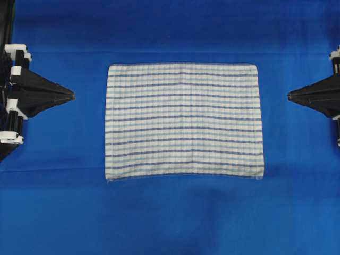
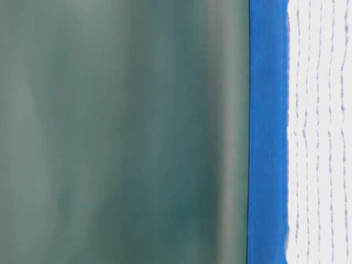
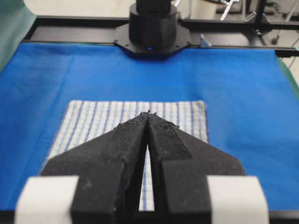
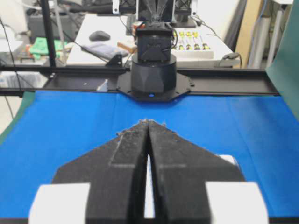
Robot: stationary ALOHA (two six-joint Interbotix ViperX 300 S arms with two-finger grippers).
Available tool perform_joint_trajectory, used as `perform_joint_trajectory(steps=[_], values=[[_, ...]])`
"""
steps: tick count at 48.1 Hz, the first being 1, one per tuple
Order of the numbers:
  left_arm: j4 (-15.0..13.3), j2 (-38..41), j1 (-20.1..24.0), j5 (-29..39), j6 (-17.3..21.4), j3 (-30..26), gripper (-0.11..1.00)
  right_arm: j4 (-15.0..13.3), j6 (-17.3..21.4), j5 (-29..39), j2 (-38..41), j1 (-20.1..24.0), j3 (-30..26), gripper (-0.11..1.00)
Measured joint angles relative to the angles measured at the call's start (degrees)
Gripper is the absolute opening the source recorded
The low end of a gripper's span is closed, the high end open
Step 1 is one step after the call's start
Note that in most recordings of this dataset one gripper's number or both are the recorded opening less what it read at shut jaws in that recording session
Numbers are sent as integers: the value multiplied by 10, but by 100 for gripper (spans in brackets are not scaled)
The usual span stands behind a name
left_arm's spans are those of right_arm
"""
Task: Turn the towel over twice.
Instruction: 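Move both grippers to the towel's far corners and grasp them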
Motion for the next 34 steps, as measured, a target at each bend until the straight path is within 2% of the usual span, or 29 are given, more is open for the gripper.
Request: perform_joint_trajectory(steps=[6, 11, 19, 30, 34], values=[[-8, 8, 6, 0, 0, 0, 0, -1, -10, 4, 4, -16, 0, 0], [-9, 19, 30, 1, 1, 0, 0, -1, -10, 15, 5, -42, -4, 0], [-10, 62, 76, -2, 9, 0, 0, -1, -5, 50, 17, -101, -4, 0], [-10, 149, 131, -11, 8, -7, 1, 2, -4, 96, 70, -189, -5, 0], [-10, 180, 146, -11, 9, -12, 8, 3, -4, 98, 98, -210, -4, 1]])
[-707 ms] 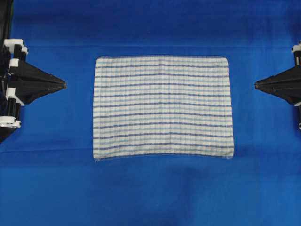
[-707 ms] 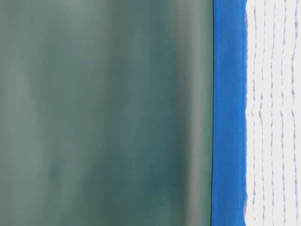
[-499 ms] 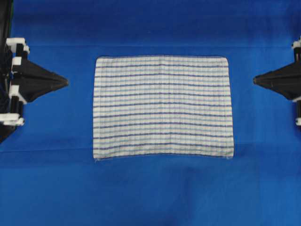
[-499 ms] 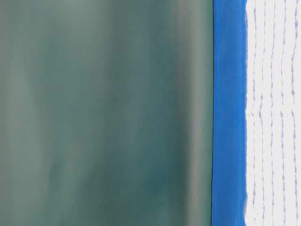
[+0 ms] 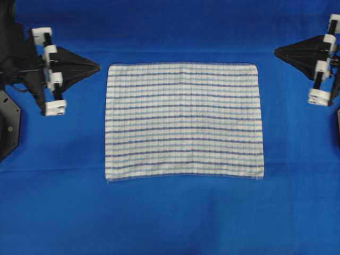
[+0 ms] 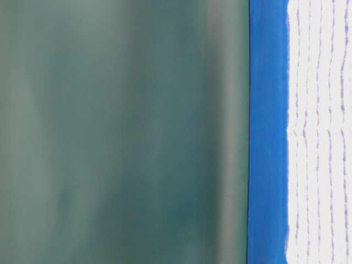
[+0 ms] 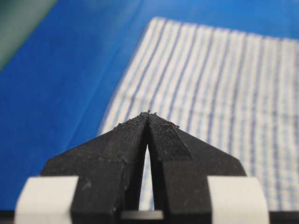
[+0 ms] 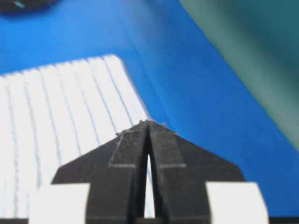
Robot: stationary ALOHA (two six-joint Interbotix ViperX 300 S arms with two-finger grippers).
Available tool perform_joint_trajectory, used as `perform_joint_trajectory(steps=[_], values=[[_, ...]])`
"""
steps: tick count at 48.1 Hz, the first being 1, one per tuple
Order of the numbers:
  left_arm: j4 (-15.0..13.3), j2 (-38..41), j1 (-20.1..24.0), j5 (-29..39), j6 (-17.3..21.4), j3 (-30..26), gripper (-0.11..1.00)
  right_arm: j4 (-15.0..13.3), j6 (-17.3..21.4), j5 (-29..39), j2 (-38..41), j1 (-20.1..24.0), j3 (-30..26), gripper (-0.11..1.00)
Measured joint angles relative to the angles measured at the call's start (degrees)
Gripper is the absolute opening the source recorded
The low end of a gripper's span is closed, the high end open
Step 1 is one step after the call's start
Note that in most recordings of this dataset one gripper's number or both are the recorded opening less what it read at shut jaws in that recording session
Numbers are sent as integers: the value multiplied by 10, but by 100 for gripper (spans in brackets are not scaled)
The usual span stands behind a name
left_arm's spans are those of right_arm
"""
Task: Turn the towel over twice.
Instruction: 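Move both grippers to the towel's far corners and grasp them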
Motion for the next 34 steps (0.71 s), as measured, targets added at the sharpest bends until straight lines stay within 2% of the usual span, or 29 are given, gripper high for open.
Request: perform_joint_trajectory(steps=[3, 5, 11, 14, 17, 22, 34], values=[[0, 25, 14, -1, 0, -4, 24, 0, 0, 2, 25, -13, -1, 1], [0, 42, 24, -1, -1, -5, 36, 0, 0, 4, 42, -20, -1, 6], [0, 88, 42, 0, 0, -11, 73, 0, 0, 5, 94, -41, -1, 41], [0, 112, 48, -1, 0, -16, 86, 0, 0, 5, 124, -53, -4, 59], [0, 136, 53, -1, 0, -19, 87, 0, 0, 3, 156, -63, -9, 65], [0, 172, 62, -9, 0, -23, 85, 0, 0, -8, 207, -76, -17, 60], [0, 272, 94, -69, 1, -23, 86, -1, 0, -60, 341, -91, -43, 61]])
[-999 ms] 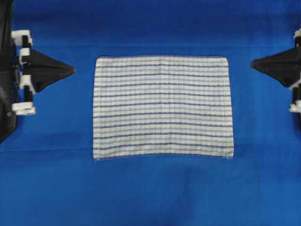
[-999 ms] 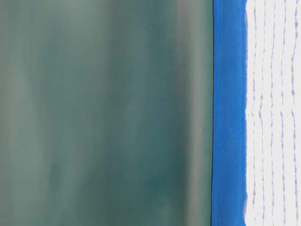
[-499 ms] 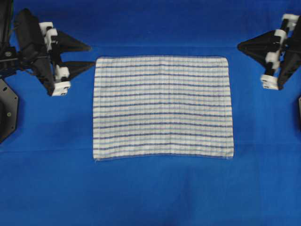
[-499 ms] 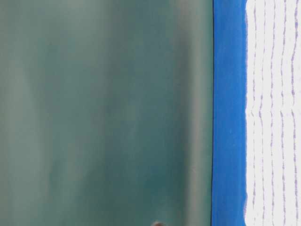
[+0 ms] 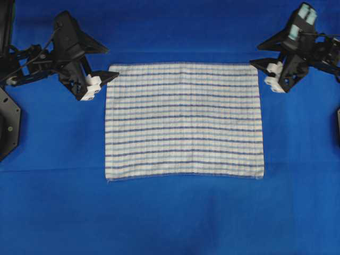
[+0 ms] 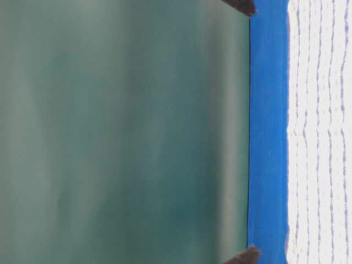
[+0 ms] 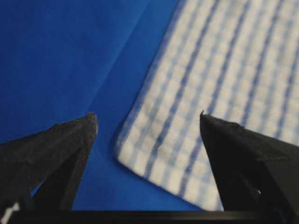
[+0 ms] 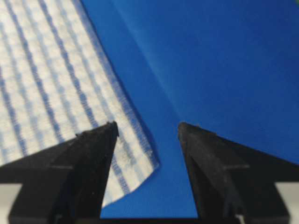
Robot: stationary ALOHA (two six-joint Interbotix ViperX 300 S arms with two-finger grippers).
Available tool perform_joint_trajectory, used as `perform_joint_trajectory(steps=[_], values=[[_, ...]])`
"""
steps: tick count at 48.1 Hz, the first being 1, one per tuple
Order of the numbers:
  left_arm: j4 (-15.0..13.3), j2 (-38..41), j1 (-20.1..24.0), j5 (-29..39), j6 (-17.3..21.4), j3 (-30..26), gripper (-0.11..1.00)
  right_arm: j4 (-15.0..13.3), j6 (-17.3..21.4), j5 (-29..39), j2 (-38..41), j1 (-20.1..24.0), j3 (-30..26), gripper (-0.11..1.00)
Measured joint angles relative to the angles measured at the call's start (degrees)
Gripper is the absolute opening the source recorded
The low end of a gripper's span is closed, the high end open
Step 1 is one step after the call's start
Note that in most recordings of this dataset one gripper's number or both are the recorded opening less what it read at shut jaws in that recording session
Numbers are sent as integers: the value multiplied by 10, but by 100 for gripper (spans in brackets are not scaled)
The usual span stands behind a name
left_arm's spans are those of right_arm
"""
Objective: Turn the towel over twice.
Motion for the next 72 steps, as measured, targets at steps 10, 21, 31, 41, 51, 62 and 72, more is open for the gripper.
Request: perform_joint_trajectory(steps=[10, 21, 31, 41, 51, 62, 72], values=[[0, 73, 18, -25, 0, -6, 86, 1, 0, -18, 81, -9, -18, 61], [0, 124, 38, -33, 0, -14, 79, 0, -5, -35, 121, -20, -25, 56], [0, 127, 47, -18, -2, -14, 30, -4, -9, -35, 122, -20, -25, 10], [0, 127, 47, 3, -1, -17, 2, -7, -9, -28, 122, -20, -25, 2], [0, 108, 47, 16, -2, -22, 2, -7, -8, -13, 105, -20, -25, 2], [0, 27, 52, 61, 0, -52, 2, -8, -15, 20, 30, -25, -31, 2], [0, -30, 83, 110, 0, -84, 2, -22, -31, 82, -31, -54, -65, 2]])
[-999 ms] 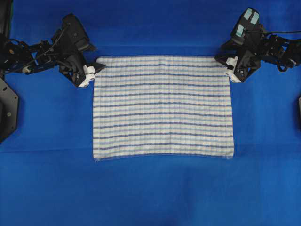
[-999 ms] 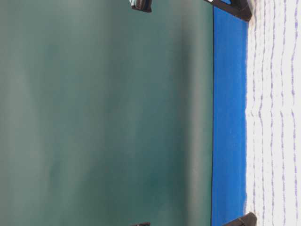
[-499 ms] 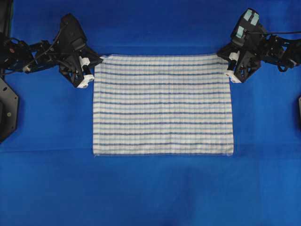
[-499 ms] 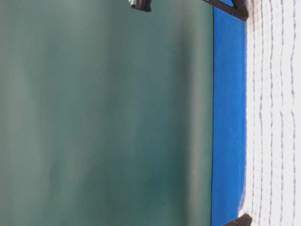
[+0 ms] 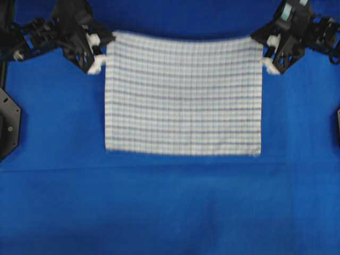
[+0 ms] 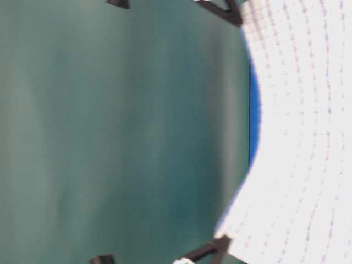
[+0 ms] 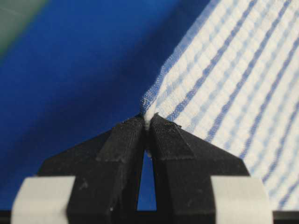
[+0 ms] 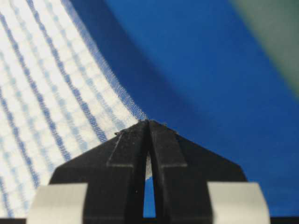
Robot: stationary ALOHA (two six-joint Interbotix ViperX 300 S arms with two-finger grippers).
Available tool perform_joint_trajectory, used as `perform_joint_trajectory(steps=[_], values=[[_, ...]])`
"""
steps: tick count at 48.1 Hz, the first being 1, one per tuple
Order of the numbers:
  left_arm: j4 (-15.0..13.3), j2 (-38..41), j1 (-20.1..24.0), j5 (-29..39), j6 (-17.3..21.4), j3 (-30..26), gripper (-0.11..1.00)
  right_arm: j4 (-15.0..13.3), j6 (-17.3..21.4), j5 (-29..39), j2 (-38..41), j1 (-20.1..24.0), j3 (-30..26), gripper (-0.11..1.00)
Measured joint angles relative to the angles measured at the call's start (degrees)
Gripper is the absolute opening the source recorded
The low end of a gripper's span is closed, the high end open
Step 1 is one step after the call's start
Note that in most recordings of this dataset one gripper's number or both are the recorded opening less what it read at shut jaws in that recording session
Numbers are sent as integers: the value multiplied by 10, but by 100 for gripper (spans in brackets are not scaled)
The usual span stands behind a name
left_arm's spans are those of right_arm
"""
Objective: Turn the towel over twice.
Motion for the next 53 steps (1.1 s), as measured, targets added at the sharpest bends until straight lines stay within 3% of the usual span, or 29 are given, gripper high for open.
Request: perform_joint_trajectory(steps=[20, 39, 45, 53], values=[[0, -88, 39, 37, 1, -40, 2, -51, -10, 112, -69, -22, -99, 2], [0, -225, 39, 76, 0, -67, 2, -65, -11, 165, -158, -22, -150, 2], [0, -261, 24, 85, 0, -67, 2, -66, -11, 190, -195, -18, -159, 2], [0, -301, -21, 97, 0, -53, 2, -66, -5, 226, -239, 22, -157, 2]])
